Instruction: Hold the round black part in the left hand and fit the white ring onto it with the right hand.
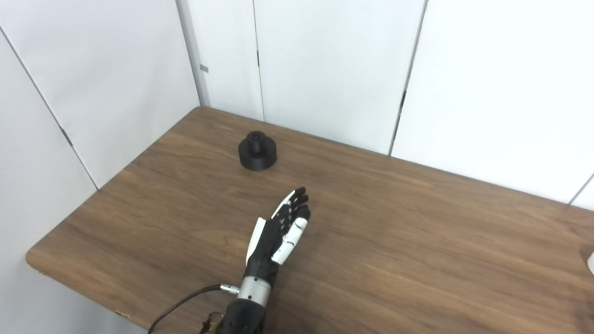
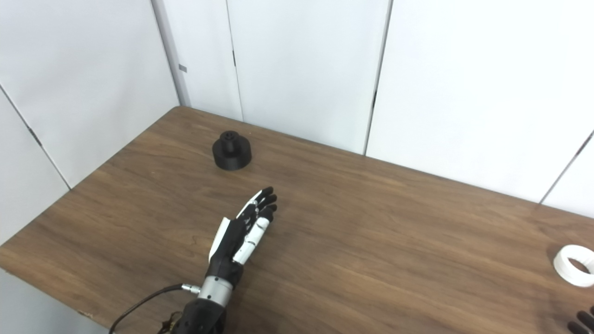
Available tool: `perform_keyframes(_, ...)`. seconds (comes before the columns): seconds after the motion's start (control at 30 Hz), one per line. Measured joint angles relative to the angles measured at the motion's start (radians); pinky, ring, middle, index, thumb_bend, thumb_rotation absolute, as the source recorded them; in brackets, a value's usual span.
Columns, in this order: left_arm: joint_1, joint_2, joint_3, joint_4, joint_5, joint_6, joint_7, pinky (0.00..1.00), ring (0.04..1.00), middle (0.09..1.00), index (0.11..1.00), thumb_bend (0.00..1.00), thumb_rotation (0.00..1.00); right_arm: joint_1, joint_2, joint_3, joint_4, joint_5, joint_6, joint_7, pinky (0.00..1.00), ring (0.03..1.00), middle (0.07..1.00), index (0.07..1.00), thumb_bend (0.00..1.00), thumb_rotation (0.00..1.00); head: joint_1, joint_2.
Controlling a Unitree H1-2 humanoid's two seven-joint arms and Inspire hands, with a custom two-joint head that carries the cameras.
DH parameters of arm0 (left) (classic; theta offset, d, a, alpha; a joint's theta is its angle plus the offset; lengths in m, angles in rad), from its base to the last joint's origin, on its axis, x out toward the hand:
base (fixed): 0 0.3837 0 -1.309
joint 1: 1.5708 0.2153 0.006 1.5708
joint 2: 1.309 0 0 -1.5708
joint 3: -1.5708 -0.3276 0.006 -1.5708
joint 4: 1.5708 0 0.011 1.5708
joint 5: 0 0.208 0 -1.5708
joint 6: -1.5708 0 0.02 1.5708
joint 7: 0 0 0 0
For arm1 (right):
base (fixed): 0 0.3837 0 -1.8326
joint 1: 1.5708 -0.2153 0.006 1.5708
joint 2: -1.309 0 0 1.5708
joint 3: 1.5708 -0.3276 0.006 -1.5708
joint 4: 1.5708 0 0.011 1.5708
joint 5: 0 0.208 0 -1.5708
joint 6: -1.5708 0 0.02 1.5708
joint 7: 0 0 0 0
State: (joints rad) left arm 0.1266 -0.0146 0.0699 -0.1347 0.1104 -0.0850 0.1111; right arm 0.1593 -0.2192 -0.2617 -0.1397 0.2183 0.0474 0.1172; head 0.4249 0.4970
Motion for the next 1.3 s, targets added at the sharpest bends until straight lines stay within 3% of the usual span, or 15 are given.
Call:
perform_keyframes(0.13, -0.001, -0.003, -0.002, 0.002, 0.039, 0.001, 0.016, 0.82, 0.867, 0.900, 0.922, 0.54, 0.66, 0.000, 0.000, 0.000, 0.009, -0.001, -0.016, 0.000, 0.59, 0.785, 0.816, 0.818, 0.52, 0.99, -0.003, 0.003)
perform_keyframes(0.17, -0.001, -0.006, -0.002, 0.002, 0.055, 0.002, 0.025, 0.83, 0.875, 0.903, 0.924, 0.57, 0.58, 0.000, 0.000, 0.000, 0.009, -0.004, -0.017, 0.000, 0.58, 0.780, 0.813, 0.815, 0.52, 0.98, -0.005, 0.006)
perform_keyframes(0.33, 0.005, -0.008, 0.000, -0.009, 0.118, 0.006, 0.053, 0.84, 0.886, 0.906, 0.925, 0.67, 0.42, 0.001, 0.000, 0.000, 0.007, -0.003, -0.017, 0.000, 0.59, 0.780, 0.817, 0.812, 0.53, 0.96, -0.014, 0.014)
perform_keyframes(0.43, 0.008, 0.002, 0.006, -0.058, 0.199, 0.052, 0.056, 0.85, 0.887, 0.903, 0.930, 0.72, 0.47, 0.001, 0.001, 0.001, 0.007, -0.003, -0.017, 0.000, 0.58, 0.780, 0.817, 0.810, 0.53, 0.96, -0.020, 0.020)
perform_keyframes(0.57, -0.013, 0.063, 0.038, -0.150, 0.272, 0.138, 0.047, 0.92, 0.948, 0.943, 0.946, 0.82, 0.52, 0.002, 0.001, 0.002, 0.007, -0.006, -0.017, -0.001, 0.56, 0.769, 0.805, 0.794, 0.54, 0.94, -0.023, 0.020)
perform_keyframes(0.7, -0.052, 0.146, 0.069, -0.194, 0.363, 0.246, 0.032, 0.79, 0.888, 0.921, 0.937, 0.94, 0.55, 0.002, 0.004, 0.006, 0.005, -0.007, -0.017, -0.001, 0.56, 0.778, 0.808, 0.788, 0.55, 0.93, -0.025, 0.018)
perform_keyframes(0.83, -0.090, 0.207, 0.077, -0.206, 0.453, 0.341, 0.009, 0.76, 0.910, 0.948, 0.944, 1.00, 0.55, 0.003, 0.012, 0.015, 0.000, -0.010, -0.017, -0.002, 0.57, 0.787, 0.813, 0.784, 0.57, 0.92, -0.028, 0.020)
perform_keyframes(0.9, -0.102, 0.235, 0.073, -0.214, 0.498, 0.365, -0.006, 0.80, 0.937, 0.953, 0.938, 1.00, 0.56, 0.002, 0.014, 0.019, -0.002, -0.015, -0.017, -0.003, 0.57, 0.792, 0.816, 0.786, 0.58, 0.92, -0.028, 0.020)
perform_keyframes(0.97, -0.113, 0.267, 0.072, -0.215, 0.539, 0.384, -0.012, 0.93, 0.969, 0.951, 0.934, 1.00, 0.55, 0.003, 0.015, 0.020, -0.004, -0.024, -0.017, -0.005, 0.58, 0.798, 0.824, 0.792, 0.57, 0.93, -0.031, 0.020)
perform_keyframes(1.03, -0.125, 0.298, 0.073, -0.209, 0.565, 0.387, -0.013, 0.98, 0.977, 0.949, 0.933, 1.00, 0.54, 0.003, 0.015, 0.022, -0.007, -0.030, -0.017, -0.006, 0.58, 0.800, 0.825, 0.791, 0.56, 0.94, -0.031, 0.020)
perform_keyframes(1.3, -0.201, 0.372, 0.050, -0.057, 0.686, 0.423, -0.009, 1.00, 0.968, 0.948, 0.890, 1.00, 0.56, 0.005, 0.030, 0.029, -0.025, -0.039, -0.016, -0.008, 0.62, 0.817, 0.843, 0.805, 0.56, 0.95, -0.038, 0.023)
